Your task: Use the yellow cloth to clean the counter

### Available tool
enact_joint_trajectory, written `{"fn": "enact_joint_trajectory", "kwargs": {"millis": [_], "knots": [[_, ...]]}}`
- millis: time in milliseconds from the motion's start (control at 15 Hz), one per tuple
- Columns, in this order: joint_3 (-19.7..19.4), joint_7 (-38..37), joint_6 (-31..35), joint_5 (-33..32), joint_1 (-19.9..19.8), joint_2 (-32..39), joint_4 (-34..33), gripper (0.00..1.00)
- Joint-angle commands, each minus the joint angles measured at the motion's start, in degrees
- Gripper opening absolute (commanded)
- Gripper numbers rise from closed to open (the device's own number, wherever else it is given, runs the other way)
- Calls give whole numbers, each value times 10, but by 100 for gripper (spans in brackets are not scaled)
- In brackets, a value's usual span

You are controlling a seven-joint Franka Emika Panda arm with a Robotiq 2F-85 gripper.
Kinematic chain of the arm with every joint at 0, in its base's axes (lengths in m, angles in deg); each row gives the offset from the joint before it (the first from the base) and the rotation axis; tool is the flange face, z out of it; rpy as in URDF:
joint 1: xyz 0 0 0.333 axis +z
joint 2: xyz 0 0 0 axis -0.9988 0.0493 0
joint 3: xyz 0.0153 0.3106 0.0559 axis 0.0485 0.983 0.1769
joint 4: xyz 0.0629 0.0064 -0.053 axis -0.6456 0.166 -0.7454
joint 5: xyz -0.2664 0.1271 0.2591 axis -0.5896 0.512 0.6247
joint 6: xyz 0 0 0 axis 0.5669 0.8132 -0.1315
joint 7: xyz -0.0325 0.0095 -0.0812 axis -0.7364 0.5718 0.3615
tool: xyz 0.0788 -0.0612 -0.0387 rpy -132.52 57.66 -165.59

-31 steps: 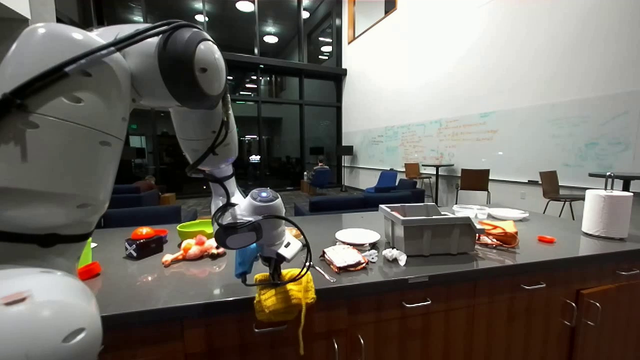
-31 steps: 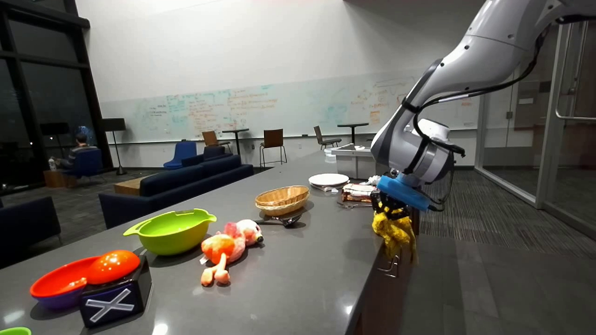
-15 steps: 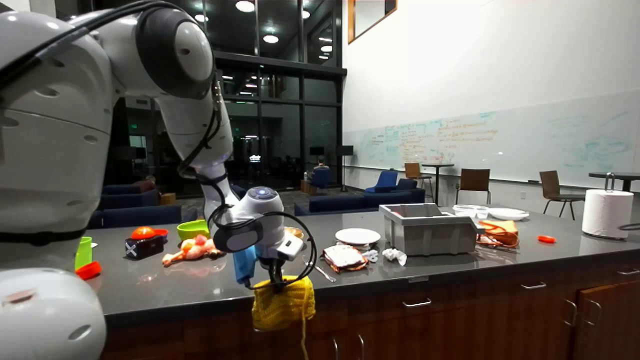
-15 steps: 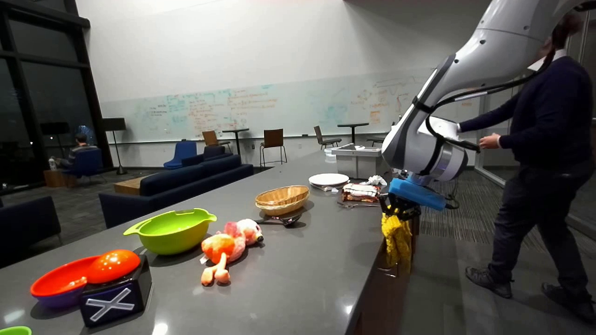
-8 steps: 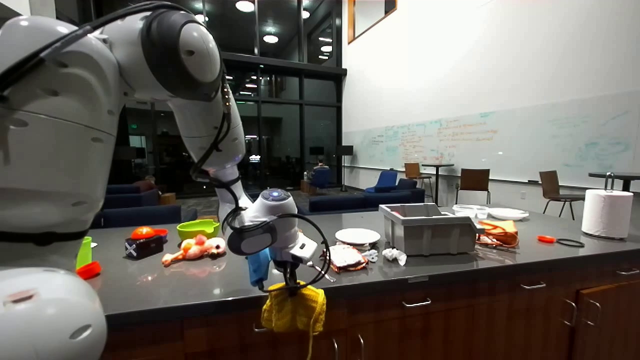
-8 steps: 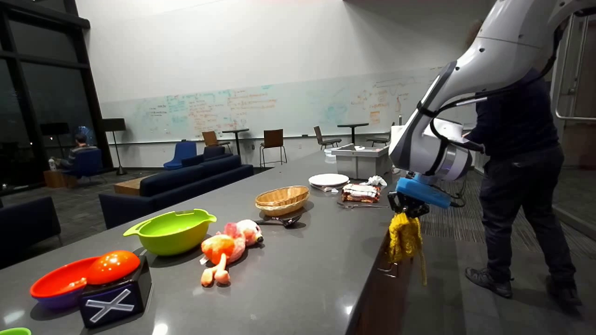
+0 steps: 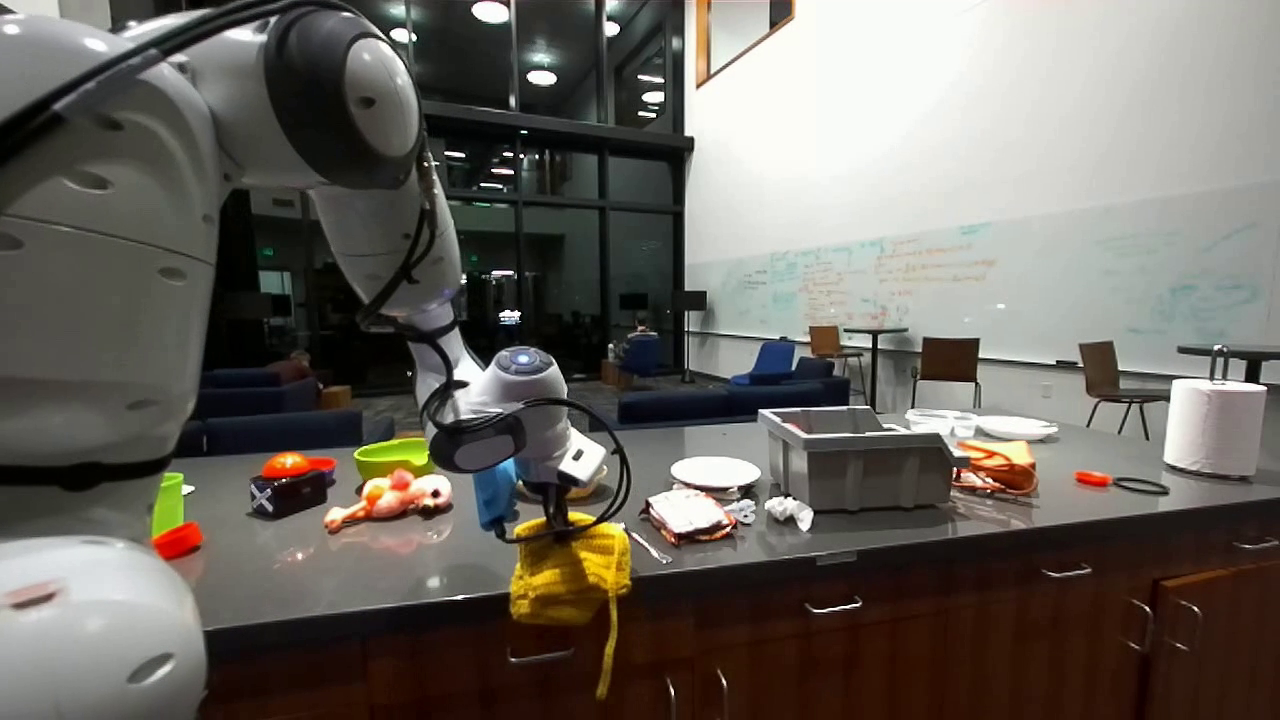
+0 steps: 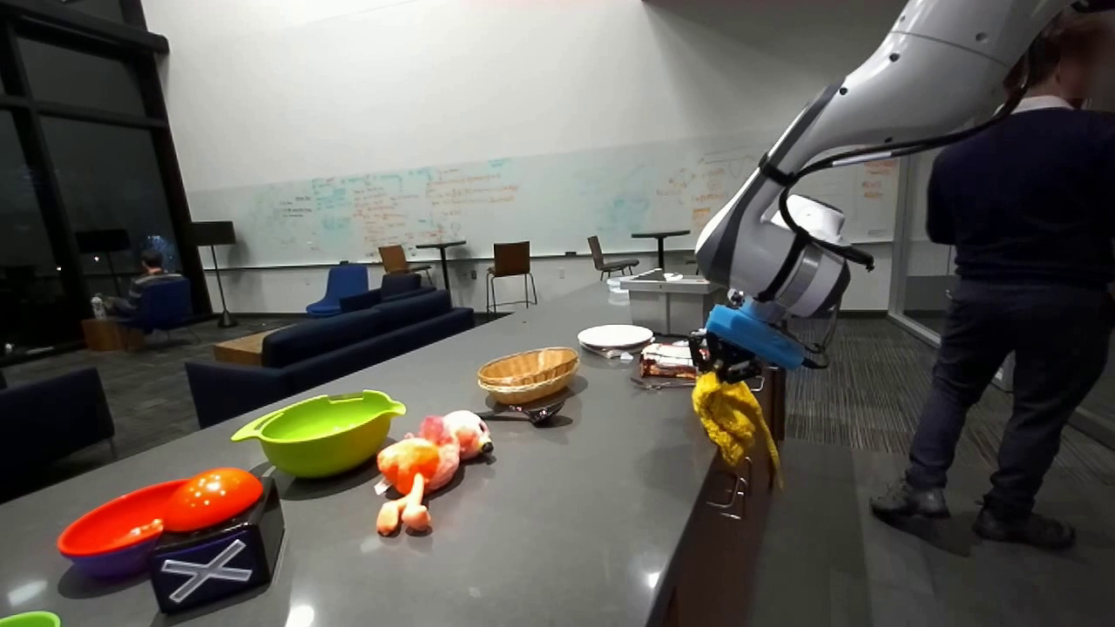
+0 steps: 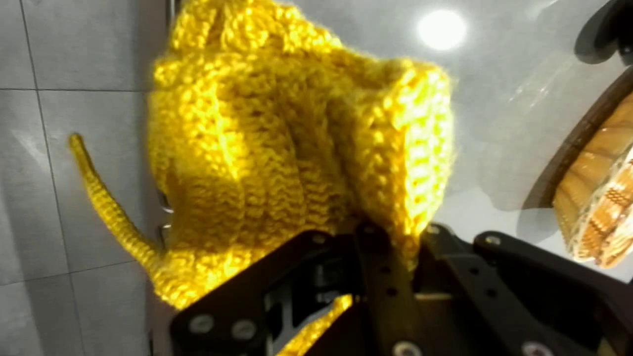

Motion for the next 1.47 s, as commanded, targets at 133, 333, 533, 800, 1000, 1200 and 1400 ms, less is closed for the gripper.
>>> {"fn": "enact_joint_trajectory", "kwargs": {"millis": [133,333,533,800,1000,1200,1400], "knots": [[44,28,7,19,1,-55,-6,3],[44,14,4,1,6,-71,-1,3],[35,-1,1,-18,8,-78,17,3],[16,-14,-7,-52,9,-63,36,3],[-1,-30,-11,-94,15,-38,39,3],[-9,-46,-25,-123,23,-18,33,3],[-28,-79,-44,-164,45,-4,34,3]]}}
